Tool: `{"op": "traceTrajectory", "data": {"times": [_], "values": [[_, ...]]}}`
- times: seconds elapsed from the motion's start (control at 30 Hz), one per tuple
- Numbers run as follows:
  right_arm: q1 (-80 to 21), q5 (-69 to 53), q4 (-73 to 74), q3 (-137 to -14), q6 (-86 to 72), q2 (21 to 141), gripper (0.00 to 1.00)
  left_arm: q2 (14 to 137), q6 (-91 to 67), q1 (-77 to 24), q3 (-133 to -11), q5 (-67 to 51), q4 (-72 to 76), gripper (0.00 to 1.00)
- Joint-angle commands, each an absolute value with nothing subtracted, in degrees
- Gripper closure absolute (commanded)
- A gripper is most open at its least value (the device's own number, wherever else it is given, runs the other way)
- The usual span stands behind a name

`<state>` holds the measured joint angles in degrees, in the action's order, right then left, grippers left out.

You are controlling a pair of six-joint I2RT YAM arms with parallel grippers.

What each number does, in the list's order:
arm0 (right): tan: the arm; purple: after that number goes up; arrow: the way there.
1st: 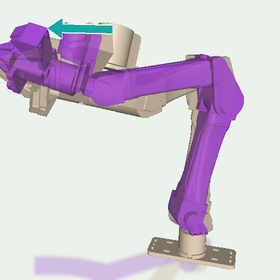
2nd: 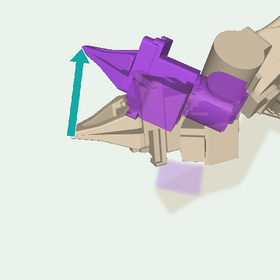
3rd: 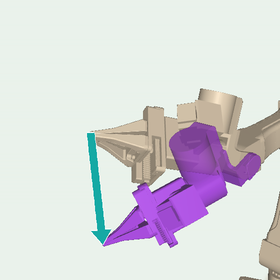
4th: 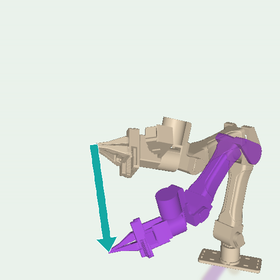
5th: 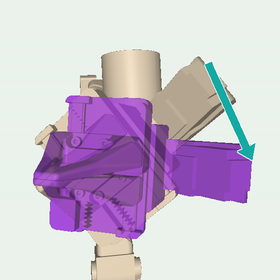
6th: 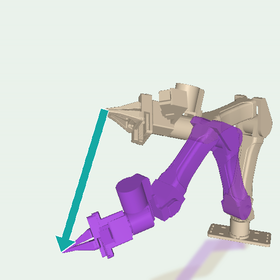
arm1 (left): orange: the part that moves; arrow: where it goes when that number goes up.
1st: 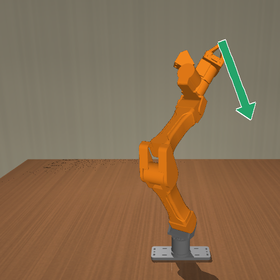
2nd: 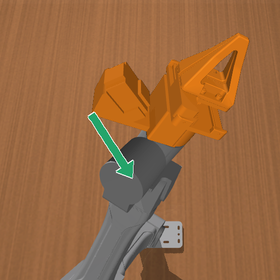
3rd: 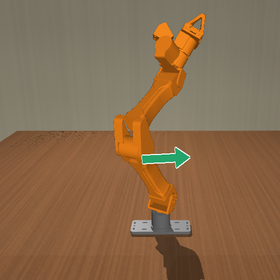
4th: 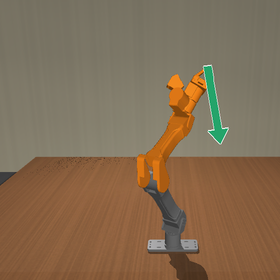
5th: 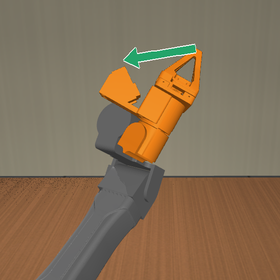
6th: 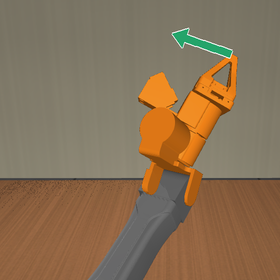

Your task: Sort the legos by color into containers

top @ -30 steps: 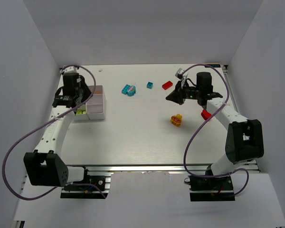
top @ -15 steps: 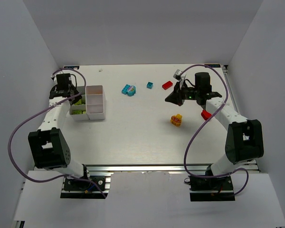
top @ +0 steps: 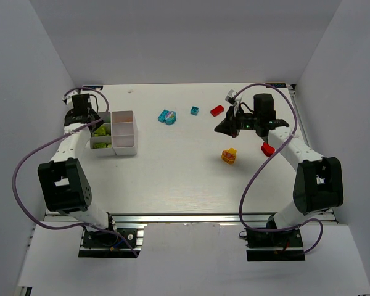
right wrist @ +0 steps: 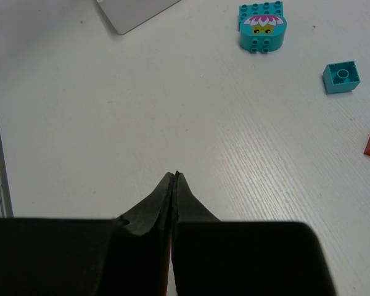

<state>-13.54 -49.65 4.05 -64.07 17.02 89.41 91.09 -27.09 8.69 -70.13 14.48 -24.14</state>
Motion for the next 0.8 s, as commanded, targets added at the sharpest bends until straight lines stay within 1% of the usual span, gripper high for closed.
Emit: {"op": "traceTrajectory", "data": {"times": [0.0, 0.07, 0.13, 0.17, 0.23, 0.33, 0.47, 0.6, 0.77], "values": [[-13.6, -50.4, 4.4, -65.2, 17.8, 87.5, 1.00, 90.7, -28.1, 9.2, -72.1, 16.1, -22.1, 0.88], [-13.6, -50.5, 4.4, -65.1, 17.8, 87.5, 1.00, 91.0, -28.1, 9.3, -72.1, 16.3, -22.3, 0.80], [-13.7, -50.5, 4.4, -65.2, 17.8, 87.6, 1.00, 91.3, -28.3, 9.4, -71.7, 16.3, -22.3, 0.78], [-13.7, -50.5, 4.4, -65.1, 17.8, 87.6, 1.00, 91.3, -28.4, 9.4, -71.6, 16.3, -22.2, 0.74], [-13.6, -50.5, 4.4, -65.2, 17.8, 87.6, 1.00, 91.6, -28.6, 9.4, -71.2, 16.3, -22.0, 0.72], [-13.7, -50.6, 4.5, -65.2, 17.8, 87.6, 1.00, 91.9, -29.0, 9.5, -70.9, 16.5, -22.0, 0.63], [-13.7, -50.5, 4.6, -65.2, 17.8, 87.5, 1.00, 92.0, -29.3, 9.6, -70.9, 17.0, -22.1, 0.45], [-13.7, -50.5, 4.7, -65.4, 17.9, 87.5, 1.00, 91.8, -29.3, 9.6, -70.8, 17.1, -22.2, 0.39], [-13.7, -50.5, 4.7, -65.4, 17.9, 87.4, 1.00, 91.3, -29.3, 9.6, -70.2, 17.1, -22.2, 0.37]]}}
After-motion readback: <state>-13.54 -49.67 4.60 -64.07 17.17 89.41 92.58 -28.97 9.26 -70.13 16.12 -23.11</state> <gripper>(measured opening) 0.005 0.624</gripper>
